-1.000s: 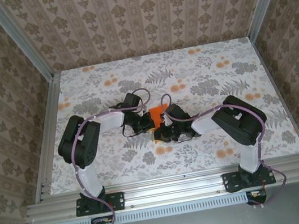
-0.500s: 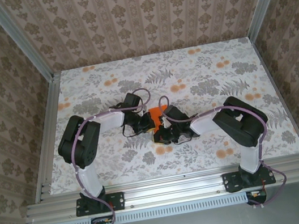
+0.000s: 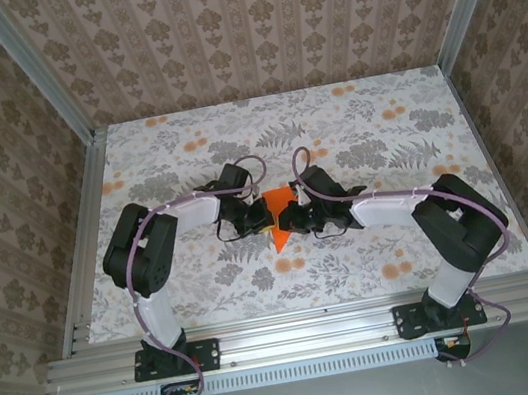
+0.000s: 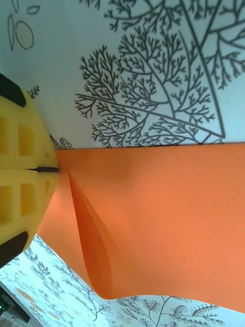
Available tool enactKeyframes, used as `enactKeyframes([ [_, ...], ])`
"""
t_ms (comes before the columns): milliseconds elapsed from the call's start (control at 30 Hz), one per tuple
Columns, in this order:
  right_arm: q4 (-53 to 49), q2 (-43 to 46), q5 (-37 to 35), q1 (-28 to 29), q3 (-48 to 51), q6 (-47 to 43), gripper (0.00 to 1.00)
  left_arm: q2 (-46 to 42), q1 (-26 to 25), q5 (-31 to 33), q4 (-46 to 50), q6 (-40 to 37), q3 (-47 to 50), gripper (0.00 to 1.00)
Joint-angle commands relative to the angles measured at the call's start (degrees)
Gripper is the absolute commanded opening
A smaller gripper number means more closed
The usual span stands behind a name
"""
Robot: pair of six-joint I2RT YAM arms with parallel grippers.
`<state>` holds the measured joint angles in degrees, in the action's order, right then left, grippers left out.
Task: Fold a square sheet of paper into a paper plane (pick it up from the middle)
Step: Third fold the triangle at the center of the table.
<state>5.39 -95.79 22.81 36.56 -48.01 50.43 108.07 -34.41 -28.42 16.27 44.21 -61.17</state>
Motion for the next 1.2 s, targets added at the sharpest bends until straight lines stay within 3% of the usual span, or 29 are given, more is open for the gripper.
enactKeyframes([
  [0,-3.88,-3.33,-0.42,0.08,-2.76,-2.23,0.11,4.34,-0.3,6.1,4.29,-0.02,1.22,0.0],
  [533,-5.3,-8.68,-5.18,-0.26,-1.4,3.69,0.08,2.28,-0.28,5.08,4.09,-1.14,-0.96,0.02],
  [767,-7.12,-10.04,-7.44,-0.26,-1.12,9.02,0.08,-3.65,-0.17,1.46,-0.42,0.71,-1.52,0.17],
  [933,-6.98,-10.12,-8.6,-0.32,-0.33,12.61,0.08,-10.37,-0.26,0.08,-7.12,5.97,6.0,0.21],
  [1167,-5.95,-10.29,-9.01,-0.34,0.12,15.26,0.07,-13.6,-2.6,-2.73,-16.57,11.64,16.11,0.15],
])
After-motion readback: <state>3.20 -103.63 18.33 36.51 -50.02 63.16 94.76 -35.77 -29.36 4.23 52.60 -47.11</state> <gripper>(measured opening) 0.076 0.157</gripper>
